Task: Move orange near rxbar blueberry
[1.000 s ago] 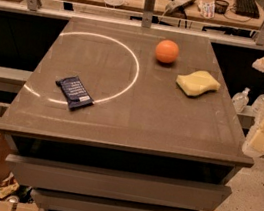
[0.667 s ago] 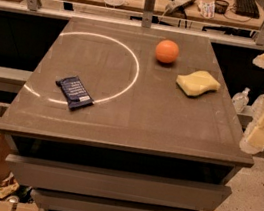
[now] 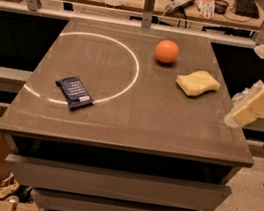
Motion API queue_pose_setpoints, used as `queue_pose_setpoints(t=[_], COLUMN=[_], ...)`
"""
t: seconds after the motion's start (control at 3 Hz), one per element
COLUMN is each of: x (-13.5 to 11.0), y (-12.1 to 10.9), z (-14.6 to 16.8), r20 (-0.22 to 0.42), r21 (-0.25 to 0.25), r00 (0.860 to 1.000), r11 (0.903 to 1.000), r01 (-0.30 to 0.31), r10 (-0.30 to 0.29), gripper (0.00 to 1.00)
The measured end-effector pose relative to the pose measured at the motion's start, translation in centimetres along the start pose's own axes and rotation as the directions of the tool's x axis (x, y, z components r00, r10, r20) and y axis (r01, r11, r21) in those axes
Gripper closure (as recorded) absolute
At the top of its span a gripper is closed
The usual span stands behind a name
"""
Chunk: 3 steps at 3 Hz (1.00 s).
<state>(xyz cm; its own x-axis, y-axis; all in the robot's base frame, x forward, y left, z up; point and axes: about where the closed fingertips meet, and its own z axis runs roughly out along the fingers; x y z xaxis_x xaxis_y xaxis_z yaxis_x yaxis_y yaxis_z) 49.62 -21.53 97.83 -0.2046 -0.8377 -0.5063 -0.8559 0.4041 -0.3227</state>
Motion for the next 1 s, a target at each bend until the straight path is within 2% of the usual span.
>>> queue_pose_setpoints(t=[0.33,0.67,1.0], x=[-0.8,-1.4,-1.5], y=[-3.1,-4.6,-4.6], z=[2.8,2.9,2.9], r20=[0.116,0.148,0.148], r21=[0.074,0.126,0.126], r00=[0.991,0.987,0.987], r11=[0.9947,0.9886,0.9887], r01=[-0.071,-0.081,-0.081], r10=[0.062,0.062,0.062], gripper=[0.0,0.0,0.0])
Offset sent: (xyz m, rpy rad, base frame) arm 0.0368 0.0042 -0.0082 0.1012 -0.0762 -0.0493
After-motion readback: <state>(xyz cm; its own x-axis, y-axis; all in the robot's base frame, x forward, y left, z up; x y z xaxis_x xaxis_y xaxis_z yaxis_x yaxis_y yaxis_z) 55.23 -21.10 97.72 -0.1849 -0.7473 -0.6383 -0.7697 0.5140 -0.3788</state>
